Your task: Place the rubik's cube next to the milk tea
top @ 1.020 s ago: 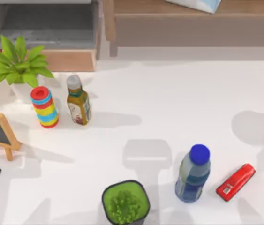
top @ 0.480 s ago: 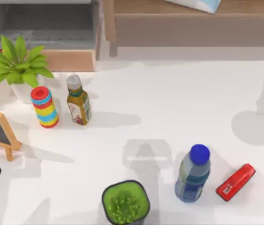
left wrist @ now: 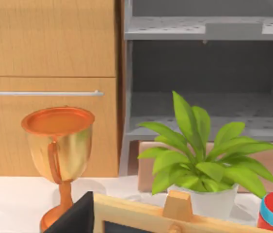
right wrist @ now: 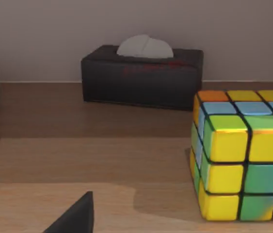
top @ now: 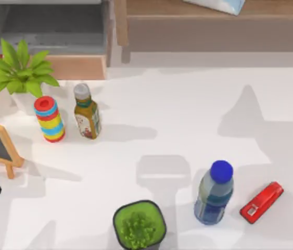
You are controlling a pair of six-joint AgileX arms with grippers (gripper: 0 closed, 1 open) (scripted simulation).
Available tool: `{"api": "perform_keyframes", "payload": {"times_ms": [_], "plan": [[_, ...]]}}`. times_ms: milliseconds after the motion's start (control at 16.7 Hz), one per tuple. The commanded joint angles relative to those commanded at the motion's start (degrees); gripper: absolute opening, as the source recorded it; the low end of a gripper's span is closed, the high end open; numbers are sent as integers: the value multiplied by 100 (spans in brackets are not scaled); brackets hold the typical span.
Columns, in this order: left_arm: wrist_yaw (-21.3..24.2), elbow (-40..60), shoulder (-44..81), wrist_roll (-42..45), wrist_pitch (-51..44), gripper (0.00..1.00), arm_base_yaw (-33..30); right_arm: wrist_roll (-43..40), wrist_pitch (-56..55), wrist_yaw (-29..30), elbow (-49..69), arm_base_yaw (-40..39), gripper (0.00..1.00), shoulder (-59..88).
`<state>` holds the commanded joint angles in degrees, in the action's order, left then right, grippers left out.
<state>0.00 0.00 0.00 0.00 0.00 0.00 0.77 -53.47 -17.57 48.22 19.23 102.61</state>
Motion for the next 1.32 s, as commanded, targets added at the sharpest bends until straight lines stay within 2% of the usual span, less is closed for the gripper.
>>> {"api": "perform_keyframes", "payload": {"times_ms": [240, 420, 780, 1320], "plan": [[0, 0, 0, 0, 0, 100, 0, 9, -663, -216, 599, 237, 100, 1175], [0, 0, 0, 0, 0, 100, 0, 12, -810, -264, 731, 289, 100, 1417], [0, 0, 0, 0, 0, 100, 0, 10, -749, -231, 790, 247, 100, 1428], [0, 0, 0, 0, 0, 100, 0, 11, -116, 7, 2187, 28, 100, 2151]]}}
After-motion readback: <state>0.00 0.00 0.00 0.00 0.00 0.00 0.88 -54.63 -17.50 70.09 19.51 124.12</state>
